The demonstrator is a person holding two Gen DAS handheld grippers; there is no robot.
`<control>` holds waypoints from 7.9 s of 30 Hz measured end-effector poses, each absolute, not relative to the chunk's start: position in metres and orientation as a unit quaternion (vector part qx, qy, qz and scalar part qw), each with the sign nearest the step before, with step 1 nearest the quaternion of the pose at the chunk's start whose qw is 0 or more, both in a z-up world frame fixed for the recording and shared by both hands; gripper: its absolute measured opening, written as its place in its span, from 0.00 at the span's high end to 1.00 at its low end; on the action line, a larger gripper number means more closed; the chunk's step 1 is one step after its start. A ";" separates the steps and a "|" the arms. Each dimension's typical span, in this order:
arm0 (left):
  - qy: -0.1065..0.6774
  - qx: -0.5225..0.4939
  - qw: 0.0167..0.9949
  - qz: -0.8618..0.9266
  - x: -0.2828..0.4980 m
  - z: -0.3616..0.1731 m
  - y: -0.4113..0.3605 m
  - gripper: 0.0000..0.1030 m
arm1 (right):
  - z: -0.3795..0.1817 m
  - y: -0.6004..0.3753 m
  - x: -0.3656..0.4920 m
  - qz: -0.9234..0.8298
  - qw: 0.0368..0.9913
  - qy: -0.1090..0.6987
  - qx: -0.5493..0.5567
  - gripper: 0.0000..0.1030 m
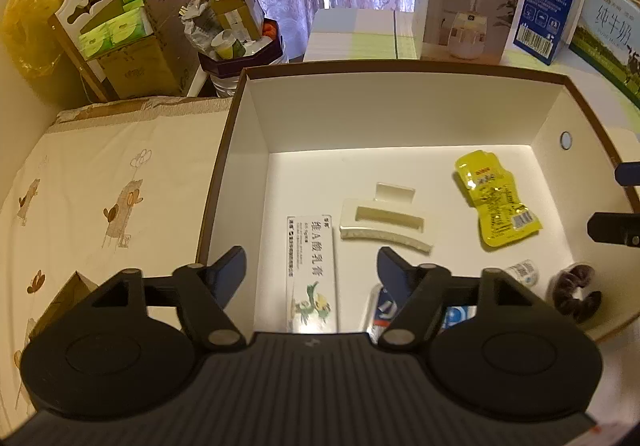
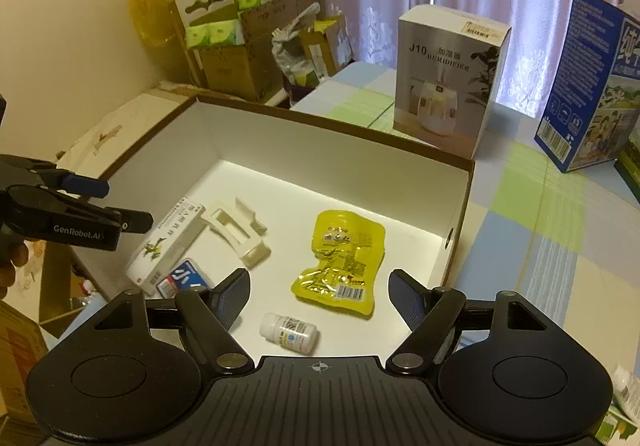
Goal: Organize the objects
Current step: 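Carry the cream box and yellow pouch into the brown box and release both, then withdraw both grippers from the box toward the remaining items, then grasp the red candy packet with the right gripper while the left gripper grasps the white towel, then carry the white towel and red candy packet over the brown box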
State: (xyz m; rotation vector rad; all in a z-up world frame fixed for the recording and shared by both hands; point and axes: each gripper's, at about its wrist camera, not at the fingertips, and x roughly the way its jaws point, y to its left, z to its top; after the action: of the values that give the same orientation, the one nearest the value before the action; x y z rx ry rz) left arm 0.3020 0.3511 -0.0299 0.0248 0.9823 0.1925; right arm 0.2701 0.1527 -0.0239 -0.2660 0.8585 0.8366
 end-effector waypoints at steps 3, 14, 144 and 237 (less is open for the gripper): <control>0.465 0.008 0.881 0.090 0.293 -0.022 0.345 0.25 | -0.019 0.147 0.264 0.393 0.819 0.402 -0.117 0.28; 0.441 -0.001 0.895 0.073 0.260 0.009 0.314 0.14 | -0.006 0.115 0.236 0.391 0.826 0.397 -0.090 0.28; 0.503 0.083 0.856 -0.087 0.313 -0.090 -0.035 0.06 | -0.096 -0.228 0.266 0.204 0.852 0.481 -0.043 0.78; 0.389 -0.057 0.919 0.030 0.210 0.033 0.198 0.51 | 0.011 0.019 0.213 0.415 0.828 0.377 0.004 0.78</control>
State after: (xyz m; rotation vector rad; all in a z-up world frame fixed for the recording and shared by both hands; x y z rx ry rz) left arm 0.2098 0.1978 0.0327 -0.1178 0.7997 0.0618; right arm 0.2129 0.0187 0.0110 0.0079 0.8009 0.8810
